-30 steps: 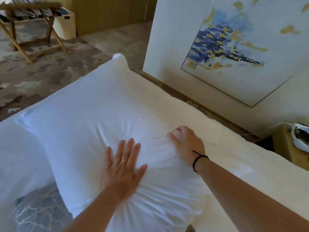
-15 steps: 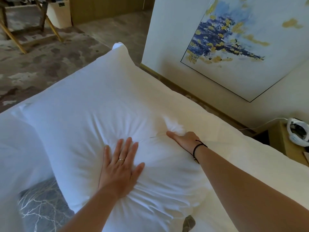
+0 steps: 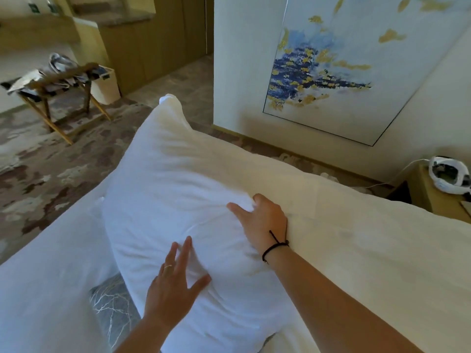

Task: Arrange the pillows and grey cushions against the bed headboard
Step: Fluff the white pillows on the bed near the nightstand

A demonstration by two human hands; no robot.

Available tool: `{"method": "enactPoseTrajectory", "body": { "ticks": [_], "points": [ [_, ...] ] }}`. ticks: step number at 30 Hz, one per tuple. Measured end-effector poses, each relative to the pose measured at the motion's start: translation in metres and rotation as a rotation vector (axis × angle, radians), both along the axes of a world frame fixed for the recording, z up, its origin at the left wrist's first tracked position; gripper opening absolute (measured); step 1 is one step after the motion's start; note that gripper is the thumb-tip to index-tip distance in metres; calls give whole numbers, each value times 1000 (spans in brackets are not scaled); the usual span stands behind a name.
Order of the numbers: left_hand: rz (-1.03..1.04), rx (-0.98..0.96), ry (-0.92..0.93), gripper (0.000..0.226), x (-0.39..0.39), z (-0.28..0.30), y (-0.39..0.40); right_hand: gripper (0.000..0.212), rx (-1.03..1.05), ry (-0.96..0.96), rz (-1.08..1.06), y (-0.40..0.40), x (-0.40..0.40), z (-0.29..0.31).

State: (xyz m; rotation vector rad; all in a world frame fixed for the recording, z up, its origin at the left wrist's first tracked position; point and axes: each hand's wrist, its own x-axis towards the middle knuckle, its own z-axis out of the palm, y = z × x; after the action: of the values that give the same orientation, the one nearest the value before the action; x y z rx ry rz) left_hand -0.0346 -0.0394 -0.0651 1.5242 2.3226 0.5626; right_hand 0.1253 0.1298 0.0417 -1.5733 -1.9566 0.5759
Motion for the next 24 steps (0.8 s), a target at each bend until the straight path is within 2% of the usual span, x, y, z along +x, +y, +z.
{"method": "enactPoseTrajectory", "body": {
  "ticks": [5,7,10,12,14,17,20,24],
  "points": [
    [-169,-42,175,96,50,67,-21,66,311,13,185,-45,65,69],
    [-241,84,260,77,82,97,-23,69,346,-28,190,-64,111,88],
    [-327,376,278,53,141,146,-13,68,307,-141,144,-92,192,103],
    [-399,506,264,53,181,172,-3,64,343,-226,115,-116,249,107],
    [-520,524,254,67,228,192,4,64,369,-224,83,-143,310,108],
    [-799,322,284,94,300,204,7,67,404,-209,53,-186,400,101],
    [-1013,48,338,106,365,193,8,69,394,-246,28,-226,481,79],
    [-1131,-199,482,116,435,152,-3,71,186,-415,-45,-274,562,29]
  ]
}}
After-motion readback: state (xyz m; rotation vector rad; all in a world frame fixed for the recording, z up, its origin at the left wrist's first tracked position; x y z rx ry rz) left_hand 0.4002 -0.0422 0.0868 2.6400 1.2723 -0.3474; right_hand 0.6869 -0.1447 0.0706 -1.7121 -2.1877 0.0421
